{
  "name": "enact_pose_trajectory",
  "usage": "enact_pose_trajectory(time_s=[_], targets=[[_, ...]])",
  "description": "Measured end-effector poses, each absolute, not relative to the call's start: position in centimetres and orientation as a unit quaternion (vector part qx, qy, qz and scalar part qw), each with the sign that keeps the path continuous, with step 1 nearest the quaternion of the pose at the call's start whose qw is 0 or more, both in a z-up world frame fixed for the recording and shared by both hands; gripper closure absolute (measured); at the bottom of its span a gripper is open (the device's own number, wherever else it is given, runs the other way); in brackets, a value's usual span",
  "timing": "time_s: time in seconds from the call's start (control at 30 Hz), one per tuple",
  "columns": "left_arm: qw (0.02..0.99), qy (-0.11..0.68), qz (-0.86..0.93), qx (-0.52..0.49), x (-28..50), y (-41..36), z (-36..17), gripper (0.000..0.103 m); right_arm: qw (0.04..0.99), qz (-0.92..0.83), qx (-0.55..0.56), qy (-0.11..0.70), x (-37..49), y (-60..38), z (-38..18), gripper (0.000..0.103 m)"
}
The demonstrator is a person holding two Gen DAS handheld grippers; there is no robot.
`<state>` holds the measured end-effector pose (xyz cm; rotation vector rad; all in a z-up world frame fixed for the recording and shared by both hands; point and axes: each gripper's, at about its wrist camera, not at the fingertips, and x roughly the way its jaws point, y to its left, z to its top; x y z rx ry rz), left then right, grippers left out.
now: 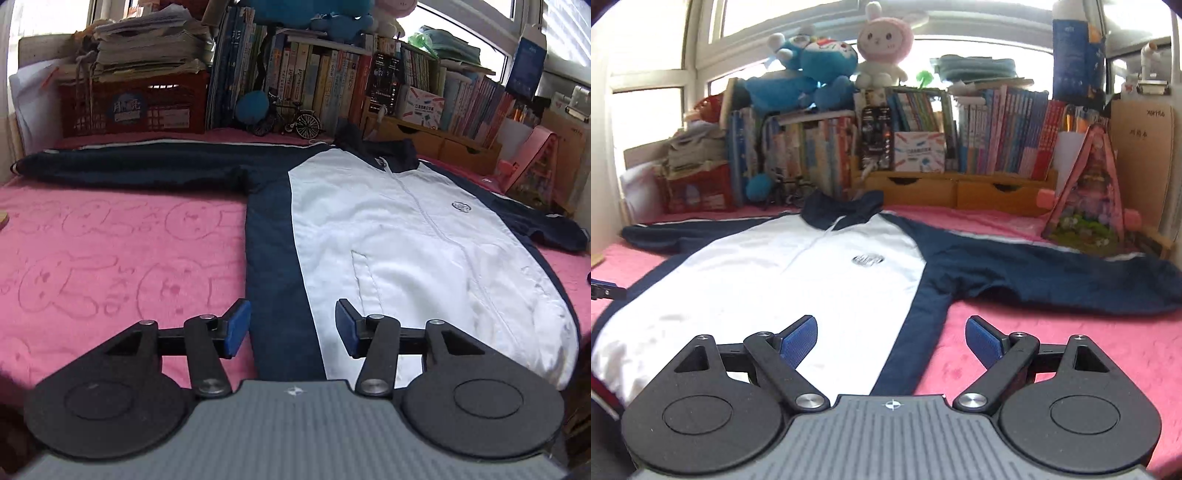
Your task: Fold clothes
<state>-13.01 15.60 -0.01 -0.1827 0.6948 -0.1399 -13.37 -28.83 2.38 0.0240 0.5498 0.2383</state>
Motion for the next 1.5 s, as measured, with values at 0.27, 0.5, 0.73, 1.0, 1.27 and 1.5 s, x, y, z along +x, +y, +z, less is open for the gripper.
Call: enact_pose_trajectory(time_s=[0.27,0.5,0.73,1.0,1.27,1.5], targets=[[0.896,0.383,-0.102,-0.202,-17.0,17.1,-3.2,0.042,0.898,0.181,0.090,0.390,-19.7,-27.1,-2.7,0.015],[0.866,0.388,-0.132,-0.285,-15.1,16.9,-6.8,0.031,0.875,0.229,0.196,0.378,-17.5,-27.6,-6.2,0.015],[0.852,0.381,-0.151,-0.326,-15.0,16.8,-7.7,0.066,0.844,0.237,0.272,0.396,-16.1,-28.3,-7.8,0.053],[0.873,0.360,-0.191,-0.269,-17.3,16.3,-3.4,0.083,0.870,0.257,0.263,0.329,-19.7,-29.3,0.0,0.085],[0.892,0.418,-0.138,-0.108,-17.3,14.7,-5.2,0.062,0.880,0.165,0.097,0.434,-18.9,-26.4,-3.3,0.084],[0.951,0.298,-0.074,-0.021,-19.4,15.0,2.2,0.040,0.909,0.101,0.056,0.401,-21.0,-28.7,0.4,0.050]])
